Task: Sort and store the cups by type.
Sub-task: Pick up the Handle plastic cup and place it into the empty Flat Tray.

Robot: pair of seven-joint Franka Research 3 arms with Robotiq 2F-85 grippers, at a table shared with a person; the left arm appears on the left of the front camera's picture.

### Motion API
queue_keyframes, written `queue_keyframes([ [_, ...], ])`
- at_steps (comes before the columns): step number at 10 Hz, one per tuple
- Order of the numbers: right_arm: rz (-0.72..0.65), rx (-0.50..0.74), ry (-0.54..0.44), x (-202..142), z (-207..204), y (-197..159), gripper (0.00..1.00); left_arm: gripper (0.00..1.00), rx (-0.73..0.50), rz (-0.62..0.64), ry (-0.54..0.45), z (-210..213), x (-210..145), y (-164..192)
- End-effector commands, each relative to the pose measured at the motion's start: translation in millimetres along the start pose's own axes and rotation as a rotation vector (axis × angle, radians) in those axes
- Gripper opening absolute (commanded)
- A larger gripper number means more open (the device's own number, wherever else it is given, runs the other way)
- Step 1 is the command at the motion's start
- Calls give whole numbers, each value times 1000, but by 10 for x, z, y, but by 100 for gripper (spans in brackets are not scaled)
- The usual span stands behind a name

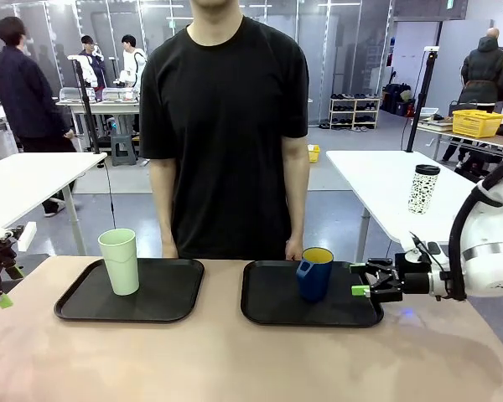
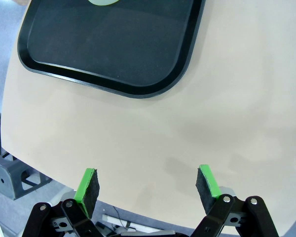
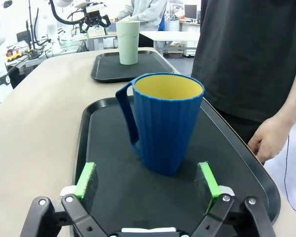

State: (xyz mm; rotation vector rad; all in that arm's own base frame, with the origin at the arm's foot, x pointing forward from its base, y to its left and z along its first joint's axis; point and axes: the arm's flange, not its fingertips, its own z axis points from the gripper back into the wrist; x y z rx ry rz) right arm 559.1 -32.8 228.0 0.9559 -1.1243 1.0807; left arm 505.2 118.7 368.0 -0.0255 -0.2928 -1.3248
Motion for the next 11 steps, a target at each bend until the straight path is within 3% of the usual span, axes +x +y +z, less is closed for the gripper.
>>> queue_keyframes([
  [1, 18, -42, 22, 71, 47, 147, 100, 100, 14, -11, -20, 11, -5, 3],
  [2, 21, -87, 38, 109, 76, 150, 100, 100, 14, -11, -20, 11, -5, 3],
  [3, 1, -12, 6, 28, 48, 44, 100, 100, 14, -11, -20, 11, -5, 3],
  [11, 1, -12, 6, 28, 48, 44, 100, 100, 14, -11, -20, 11, -5, 3],
])
